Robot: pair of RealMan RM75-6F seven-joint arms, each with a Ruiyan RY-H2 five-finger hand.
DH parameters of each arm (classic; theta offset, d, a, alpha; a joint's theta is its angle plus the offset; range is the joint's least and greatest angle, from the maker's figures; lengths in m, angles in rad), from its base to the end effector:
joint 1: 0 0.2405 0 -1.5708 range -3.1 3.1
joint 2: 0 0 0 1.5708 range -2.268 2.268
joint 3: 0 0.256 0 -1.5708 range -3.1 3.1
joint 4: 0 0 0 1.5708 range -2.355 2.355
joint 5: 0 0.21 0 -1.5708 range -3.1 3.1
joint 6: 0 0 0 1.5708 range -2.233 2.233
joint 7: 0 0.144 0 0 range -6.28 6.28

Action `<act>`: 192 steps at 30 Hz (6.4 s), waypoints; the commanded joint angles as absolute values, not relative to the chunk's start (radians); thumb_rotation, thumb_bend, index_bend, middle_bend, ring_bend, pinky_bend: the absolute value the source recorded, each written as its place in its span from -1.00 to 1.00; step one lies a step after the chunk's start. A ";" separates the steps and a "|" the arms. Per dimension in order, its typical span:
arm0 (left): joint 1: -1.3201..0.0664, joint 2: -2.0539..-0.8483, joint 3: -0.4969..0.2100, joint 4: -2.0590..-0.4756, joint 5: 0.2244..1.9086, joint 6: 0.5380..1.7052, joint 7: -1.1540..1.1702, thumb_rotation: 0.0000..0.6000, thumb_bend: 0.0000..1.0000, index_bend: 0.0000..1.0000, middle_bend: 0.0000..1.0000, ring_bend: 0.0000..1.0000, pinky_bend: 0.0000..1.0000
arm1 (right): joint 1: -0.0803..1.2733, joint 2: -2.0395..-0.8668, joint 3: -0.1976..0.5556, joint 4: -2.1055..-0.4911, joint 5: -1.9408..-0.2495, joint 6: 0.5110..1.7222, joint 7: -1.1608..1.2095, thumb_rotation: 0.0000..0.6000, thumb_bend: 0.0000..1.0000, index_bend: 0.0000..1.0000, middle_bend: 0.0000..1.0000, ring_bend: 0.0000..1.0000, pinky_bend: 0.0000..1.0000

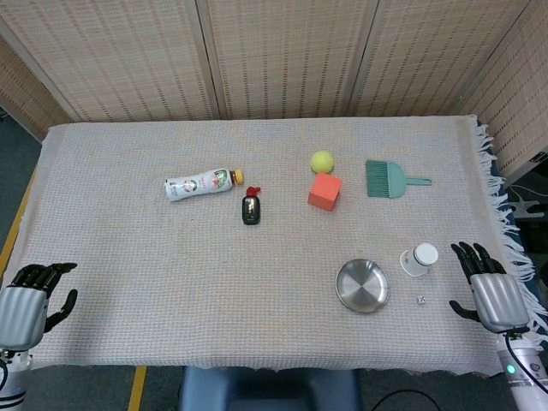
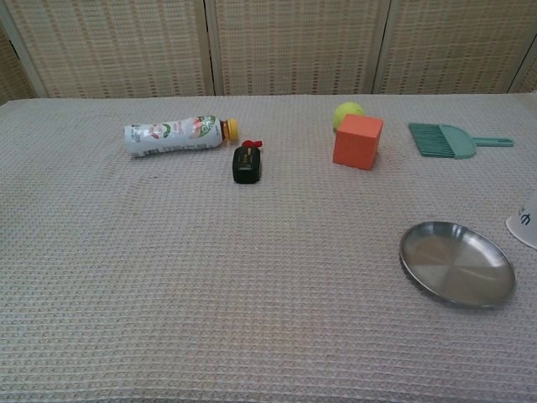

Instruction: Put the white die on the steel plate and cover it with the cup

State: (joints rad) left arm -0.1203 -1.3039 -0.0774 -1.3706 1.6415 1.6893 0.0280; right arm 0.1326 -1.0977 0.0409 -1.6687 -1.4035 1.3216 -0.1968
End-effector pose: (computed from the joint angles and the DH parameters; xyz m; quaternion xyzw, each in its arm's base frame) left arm -0.3006 0.1945 0.1424 -0.6003 -0.2566 -0.4657 0.5974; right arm -0.3143 -0.1908 0.1424 0.6421 -0.3942 0.2899 0.5902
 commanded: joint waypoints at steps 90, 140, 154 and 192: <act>-0.121 -1.256 -0.072 -1.418 1.557 1.578 0.074 1.00 -0.26 -0.34 -0.21 -0.21 -0.39 | 0.307 -1.319 -0.057 -1.176 -1.503 1.006 0.228 1.00 -0.52 -0.12 0.66 0.44 0.98; -0.128 -1.259 -0.073 -1.411 1.551 1.569 0.065 1.00 -0.27 -0.33 -0.19 -0.17 -0.40 | 0.328 -1.337 -0.080 -1.161 -1.509 0.989 0.259 1.00 -0.65 -0.11 0.67 0.45 0.98; -0.124 -1.254 -0.068 -1.418 1.553 1.571 0.070 1.00 -0.26 -0.33 -0.19 -0.17 -0.40 | 0.330 -1.363 -0.083 -1.126 -1.520 0.996 0.278 1.00 -0.65 -0.08 0.67 0.46 0.99; -0.127 -1.253 -0.067 -1.417 1.548 1.561 0.066 1.00 -0.27 -0.33 -0.19 -0.16 -0.40 | 0.446 -1.378 -0.004 -1.255 -1.557 1.020 0.258 1.00 -0.21 0.10 0.69 0.49 1.00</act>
